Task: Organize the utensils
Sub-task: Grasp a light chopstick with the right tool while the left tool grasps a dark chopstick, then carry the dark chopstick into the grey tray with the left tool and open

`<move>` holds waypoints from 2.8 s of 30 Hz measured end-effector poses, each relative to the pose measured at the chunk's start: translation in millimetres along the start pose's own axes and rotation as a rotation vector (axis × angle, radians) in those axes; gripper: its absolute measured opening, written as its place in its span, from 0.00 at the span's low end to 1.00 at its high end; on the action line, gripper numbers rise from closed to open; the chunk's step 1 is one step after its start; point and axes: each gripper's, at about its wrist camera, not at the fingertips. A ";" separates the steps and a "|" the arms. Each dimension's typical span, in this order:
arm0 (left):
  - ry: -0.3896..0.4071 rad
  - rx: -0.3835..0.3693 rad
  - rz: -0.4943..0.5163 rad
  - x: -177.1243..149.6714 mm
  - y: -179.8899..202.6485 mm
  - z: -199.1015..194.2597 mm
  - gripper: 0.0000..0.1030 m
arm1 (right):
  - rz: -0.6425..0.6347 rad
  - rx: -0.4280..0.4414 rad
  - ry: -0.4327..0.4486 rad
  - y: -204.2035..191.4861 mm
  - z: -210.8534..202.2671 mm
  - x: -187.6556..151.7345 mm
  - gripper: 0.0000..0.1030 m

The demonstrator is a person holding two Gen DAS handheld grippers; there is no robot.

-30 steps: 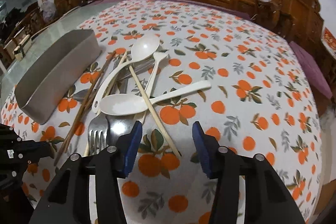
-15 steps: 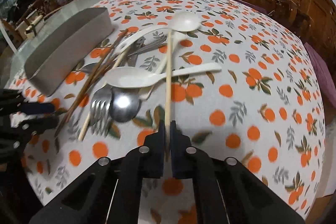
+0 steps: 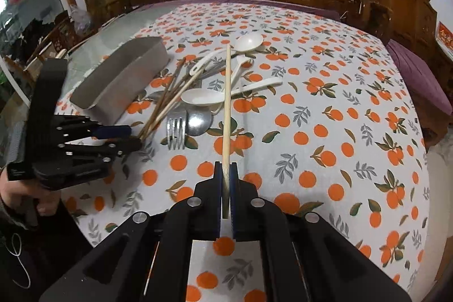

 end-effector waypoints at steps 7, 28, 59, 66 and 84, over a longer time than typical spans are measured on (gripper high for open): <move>-0.008 0.014 -0.020 0.2 -7.1 -0.9 0.13 | -0.014 0.012 0.035 -11.0 -13.4 5.5 0.06; 0.004 -0.025 -0.018 -17.6 -16.3 -26.3 0.00 | -0.036 0.023 0.044 -20.1 -15.8 7.2 0.06; -0.024 0.019 0.031 -11.5 -15.1 -9.7 0.14 | -0.035 0.021 0.037 -19.7 -13.3 3.5 0.06; -0.014 0.029 0.093 -10.3 -7.0 -8.7 0.07 | -0.036 0.020 0.037 -20.0 -13.1 3.4 0.06; 0.067 -0.112 0.073 -7.2 4.7 -87.4 0.04 | -0.055 0.016 0.046 -27.7 -16.3 4.3 0.06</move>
Point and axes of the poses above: each gripper's, at about its wrist camera, not at the fingertips, and z roughly the way its jaws point, y to its right, x to its top, and after that the axes turned 13 degrees about y, right-handed
